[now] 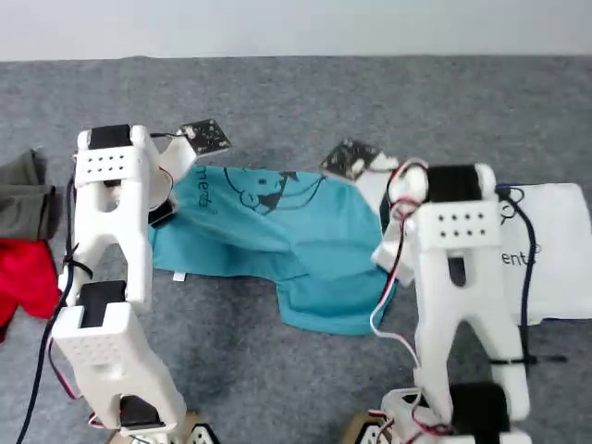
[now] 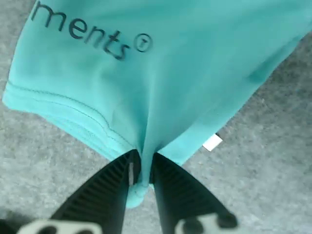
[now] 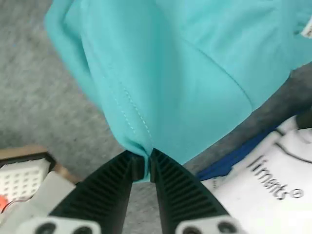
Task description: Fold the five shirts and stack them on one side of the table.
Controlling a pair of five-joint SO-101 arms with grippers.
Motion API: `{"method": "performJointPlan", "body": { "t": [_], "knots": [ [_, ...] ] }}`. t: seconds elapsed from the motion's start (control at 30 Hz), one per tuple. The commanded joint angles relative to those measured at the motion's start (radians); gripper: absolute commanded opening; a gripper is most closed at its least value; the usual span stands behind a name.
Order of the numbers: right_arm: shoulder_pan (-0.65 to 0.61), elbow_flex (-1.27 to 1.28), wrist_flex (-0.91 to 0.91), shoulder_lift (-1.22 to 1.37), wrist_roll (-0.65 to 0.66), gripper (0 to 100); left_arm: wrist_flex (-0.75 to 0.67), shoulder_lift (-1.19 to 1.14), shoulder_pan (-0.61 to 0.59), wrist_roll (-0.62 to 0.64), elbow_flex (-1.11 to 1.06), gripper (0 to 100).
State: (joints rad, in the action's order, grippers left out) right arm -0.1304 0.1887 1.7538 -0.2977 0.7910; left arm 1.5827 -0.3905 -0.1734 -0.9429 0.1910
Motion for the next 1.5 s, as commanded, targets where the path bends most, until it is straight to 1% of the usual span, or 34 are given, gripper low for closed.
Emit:
{"method": "performJointPlan", "body": {
  "t": [0.0, 0.17, 0.27, 0.5, 0.57, 0.73, 0.83, 0.87, 0.93, 1.1, 1.17, 1.33, 1.47],
  "knots": [
    [-0.004, 0.075, 0.041, -0.102, -0.012, 0.9, -0.031, 0.008, -0.006, -0.009, -0.027, 1],
    [-0.004, 0.193, 0.039, -0.180, -0.011, 0.9, -0.021, 0.009, -0.009, -0.009, -0.036, 1],
    [-0.004, 0.245, 0.035, -0.200, -0.011, 0.9, 0.011, 0.009, -0.009, -0.052, -0.036, 1],
    [-0.004, 0.333, -0.053, -0.202, -0.011, 0.9, 0.021, 0.011, -0.014, -0.064, -0.036, 1],
    [-0.004, 0.333, -0.070, -0.202, -0.011, 0.9, 0.021, 0.015, -0.031, -0.064, -0.035, 1],
    [-0.004, 0.344, -0.090, -0.200, -0.012, 0.9, 0.021, 0.020, -0.094, -0.064, -0.030, 6],
    [-0.004, 0.342, -0.088, -0.202, -0.012, 0.9, 0.072, 0.020, -0.112, -0.066, -0.028, 8],
    [-0.004, 0.342, -0.088, -0.202, -0.012, 1.7, 0.098, 0.020, -0.109, -0.066, -0.028, 8],
    [-0.004, 0.338, -0.081, -0.209, -0.025, 6.5, 0.140, 0.021, -0.104, -0.066, -0.027, 8],
    [-0.004, 0.273, -0.077, -0.211, -0.212, 26.0, 0.163, 0.068, -0.109, -0.061, 0.013, 8],
    [-0.004, 0.216, -0.077, -0.211, -0.259, 30.3, 0.157, 0.110, -0.114, -0.061, 0.035, 10],
    [-0.004, 0.069, -0.094, -0.200, -0.269, 30.7, 0.157, 0.212, -0.127, -0.060, 0.088, 12],
    [-0.004, 0.054, -0.170, -0.199, -0.272, 30.6, 0.161, 0.265, -0.129, -0.060, 0.094, 12]
  ]
}}
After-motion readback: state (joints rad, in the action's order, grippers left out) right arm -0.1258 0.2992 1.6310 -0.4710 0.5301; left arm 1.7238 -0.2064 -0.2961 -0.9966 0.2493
